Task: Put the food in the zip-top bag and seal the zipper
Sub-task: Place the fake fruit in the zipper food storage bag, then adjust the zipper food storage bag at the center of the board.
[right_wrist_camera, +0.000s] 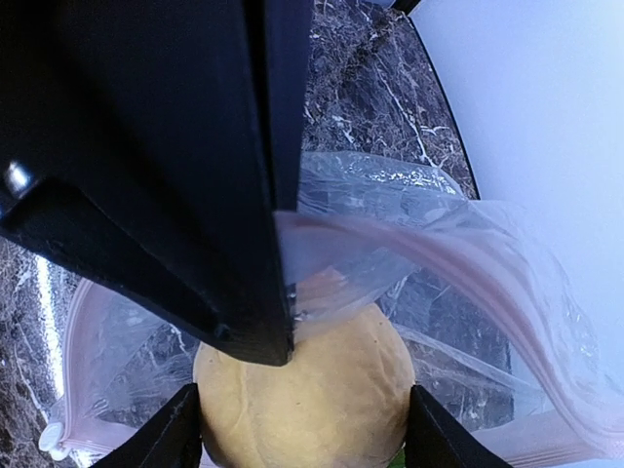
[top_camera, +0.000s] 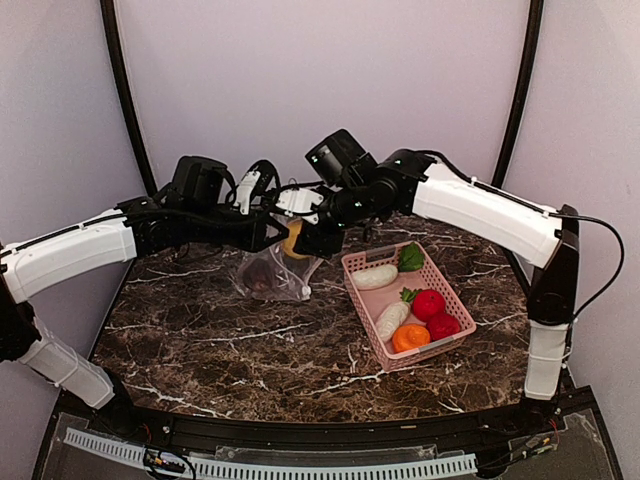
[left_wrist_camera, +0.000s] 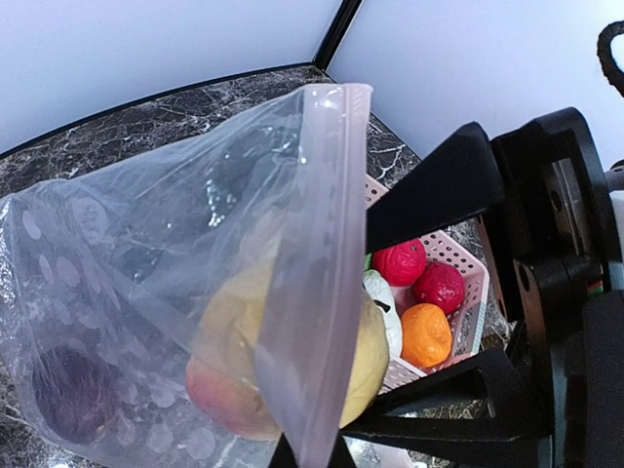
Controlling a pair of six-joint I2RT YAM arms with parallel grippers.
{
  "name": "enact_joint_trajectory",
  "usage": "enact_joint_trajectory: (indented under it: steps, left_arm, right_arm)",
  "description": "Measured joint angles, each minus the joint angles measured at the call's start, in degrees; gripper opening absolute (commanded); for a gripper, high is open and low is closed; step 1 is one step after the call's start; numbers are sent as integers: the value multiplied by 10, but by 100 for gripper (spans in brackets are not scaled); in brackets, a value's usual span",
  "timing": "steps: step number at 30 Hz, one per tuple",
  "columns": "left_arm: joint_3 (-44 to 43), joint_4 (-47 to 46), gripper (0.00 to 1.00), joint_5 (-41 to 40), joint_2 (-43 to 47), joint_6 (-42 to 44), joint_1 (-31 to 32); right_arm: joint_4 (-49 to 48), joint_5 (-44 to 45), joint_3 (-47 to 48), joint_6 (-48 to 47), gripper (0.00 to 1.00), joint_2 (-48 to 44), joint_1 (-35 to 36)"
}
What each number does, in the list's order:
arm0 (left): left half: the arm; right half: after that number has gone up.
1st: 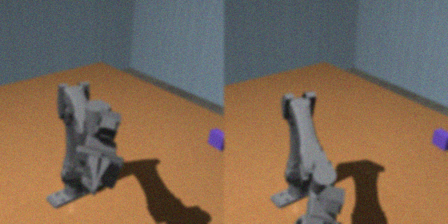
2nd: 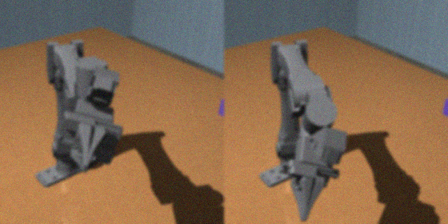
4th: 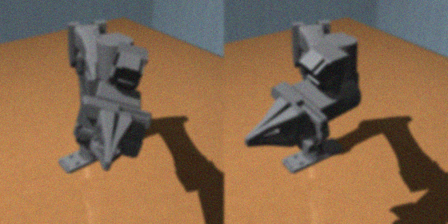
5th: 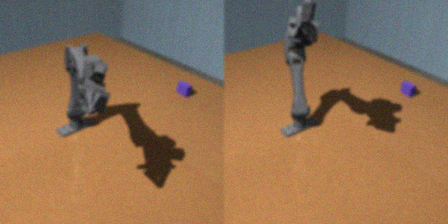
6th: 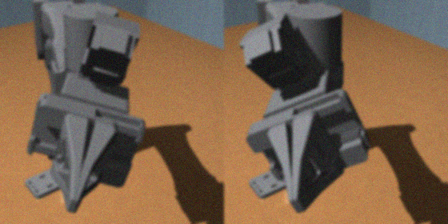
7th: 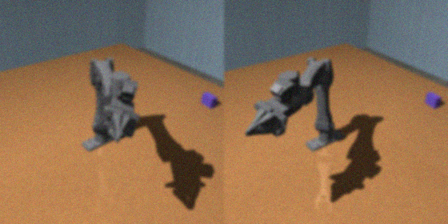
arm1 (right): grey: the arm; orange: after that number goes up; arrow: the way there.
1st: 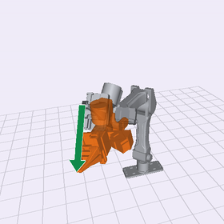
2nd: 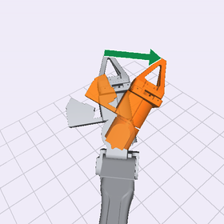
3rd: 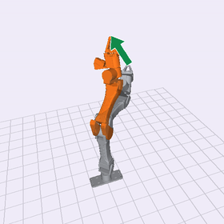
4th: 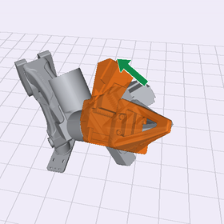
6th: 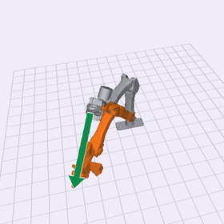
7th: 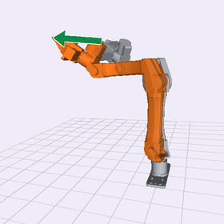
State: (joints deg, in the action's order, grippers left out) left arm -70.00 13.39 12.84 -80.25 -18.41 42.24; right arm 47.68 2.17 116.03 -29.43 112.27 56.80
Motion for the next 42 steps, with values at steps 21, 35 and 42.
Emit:
enact_joint_trajectory:
  steps: [21,35,42]
  left_arm:
    - [1,1,1,-21,-3,-28,-16]
    - [1,0,1,-33,-3,-33,-19]
    - [1,0,1,-32,-3,-33,-19]
  right_arm:
    - [-40,12,-61,-15,81,-61,16]
    - [-58,43,-79,38,58,-63,-53]
    - [-50,-21,-79,63,51,-41,-62]
